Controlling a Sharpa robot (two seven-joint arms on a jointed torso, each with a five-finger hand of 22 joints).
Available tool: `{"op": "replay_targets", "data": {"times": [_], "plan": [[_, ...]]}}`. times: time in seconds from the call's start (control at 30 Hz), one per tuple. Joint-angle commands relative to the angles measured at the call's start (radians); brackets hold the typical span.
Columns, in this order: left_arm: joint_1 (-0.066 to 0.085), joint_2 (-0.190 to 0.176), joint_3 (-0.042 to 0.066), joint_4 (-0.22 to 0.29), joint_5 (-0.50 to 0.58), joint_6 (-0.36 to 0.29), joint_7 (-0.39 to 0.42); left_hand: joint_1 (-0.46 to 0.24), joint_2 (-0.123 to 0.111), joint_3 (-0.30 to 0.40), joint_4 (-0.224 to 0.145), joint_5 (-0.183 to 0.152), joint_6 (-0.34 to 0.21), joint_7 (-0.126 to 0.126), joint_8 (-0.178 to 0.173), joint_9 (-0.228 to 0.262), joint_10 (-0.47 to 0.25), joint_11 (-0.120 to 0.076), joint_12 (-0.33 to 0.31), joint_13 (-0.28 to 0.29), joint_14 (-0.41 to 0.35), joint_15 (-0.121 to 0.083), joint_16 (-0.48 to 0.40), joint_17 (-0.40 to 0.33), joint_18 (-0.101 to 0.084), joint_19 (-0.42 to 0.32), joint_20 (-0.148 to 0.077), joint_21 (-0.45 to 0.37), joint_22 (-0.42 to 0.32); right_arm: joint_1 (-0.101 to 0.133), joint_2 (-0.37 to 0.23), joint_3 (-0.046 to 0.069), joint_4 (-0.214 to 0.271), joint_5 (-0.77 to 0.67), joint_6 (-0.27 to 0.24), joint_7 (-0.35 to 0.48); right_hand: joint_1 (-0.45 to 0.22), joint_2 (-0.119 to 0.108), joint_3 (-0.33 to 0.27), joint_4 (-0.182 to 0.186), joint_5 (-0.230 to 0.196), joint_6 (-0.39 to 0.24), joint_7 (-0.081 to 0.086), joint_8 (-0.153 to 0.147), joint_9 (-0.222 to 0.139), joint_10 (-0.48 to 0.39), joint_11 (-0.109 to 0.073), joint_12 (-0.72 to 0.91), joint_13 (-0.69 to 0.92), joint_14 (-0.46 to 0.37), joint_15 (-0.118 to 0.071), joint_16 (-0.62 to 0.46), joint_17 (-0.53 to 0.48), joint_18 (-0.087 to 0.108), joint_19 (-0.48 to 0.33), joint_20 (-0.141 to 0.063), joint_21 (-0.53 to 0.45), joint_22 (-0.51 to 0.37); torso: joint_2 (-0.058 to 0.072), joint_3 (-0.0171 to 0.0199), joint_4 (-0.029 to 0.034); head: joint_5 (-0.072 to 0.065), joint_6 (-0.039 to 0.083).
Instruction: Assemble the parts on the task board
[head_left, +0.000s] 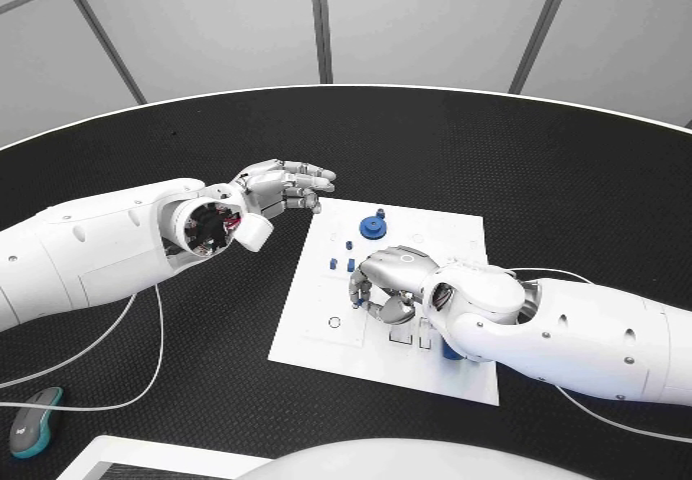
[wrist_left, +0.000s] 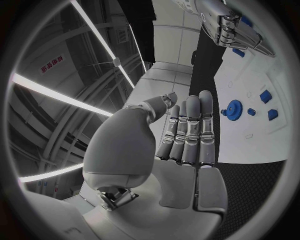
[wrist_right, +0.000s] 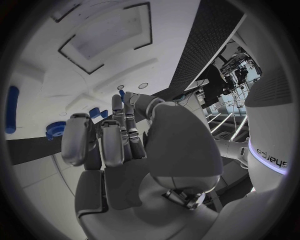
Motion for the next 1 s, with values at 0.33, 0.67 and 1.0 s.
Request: {"op": "replay_targets", "data": {"times": [0.33,0.67,1.0], "plan": [[0.0,-0.001,0.0,0.001,0.0,-0.001,-0.001,0.008,0.003,-0.007,-0.001,0.002,-0.007,0.008,-0.005,-0.002,-0.007,-0.001,-0.002,-0.001,-0.008,-0.001,-0.004,-0.001,0.017,-0.007,0.002,-0.003,-0.002,-0.001,0.004,0.0,-0.006,0.025,0.009,0.0,-0.009,0.003,-0.001,-0.003,0.005,0.004,0.0,0.006,0.001,0.005,0.0,-0.003,-0.001,0.044,-0.004,0.001,0.001,0.003,-0.001,-0.002,-0.005,-0.001,0.0,-0.0009,0.0001,0.002,-0.007],[0.0,-0.001,0.0,0.001,0.0,0.0,-0.002,0.007,0.004,-0.009,0.0,0.002,-0.008,0.009,-0.005,-0.002,-0.009,-0.001,-0.001,-0.001,-0.008,0.0,-0.005,-0.002,0.017,-0.008,0.002,-0.004,-0.002,-0.002,0.008,-0.001,-0.013,0.028,0.02,0.001,-0.01,0.004,-0.001,-0.004,0.006,0.003,0.0,0.006,0.001,0.005,0.0,-0.003,-0.001,0.043,-0.004,0.001,0.001,0.003,-0.001,-0.002,-0.005,0.0,0.0,-0.0006,-0.0002,0.003,-0.01],[0.0,-0.002,0.0,0.002,0.0,-0.001,-0.002,0.007,0.004,-0.009,0.0,0.002,-0.008,0.009,-0.005,-0.002,-0.009,-0.001,-0.001,-0.001,-0.008,0.0,-0.005,-0.002,0.017,-0.008,0.002,-0.004,-0.002,-0.002,0.012,-0.001,-0.02,0.028,0.026,-0.001,-0.011,0.004,-0.002,-0.003,0.006,0.003,0.0,0.006,0.001,0.005,0.0,-0.004,-0.001,0.043,-0.004,0.001,0.001,0.003,-0.001,-0.002,-0.005,0.0,0.0,-0.0005,-0.0001,0.003,-0.012]]}}
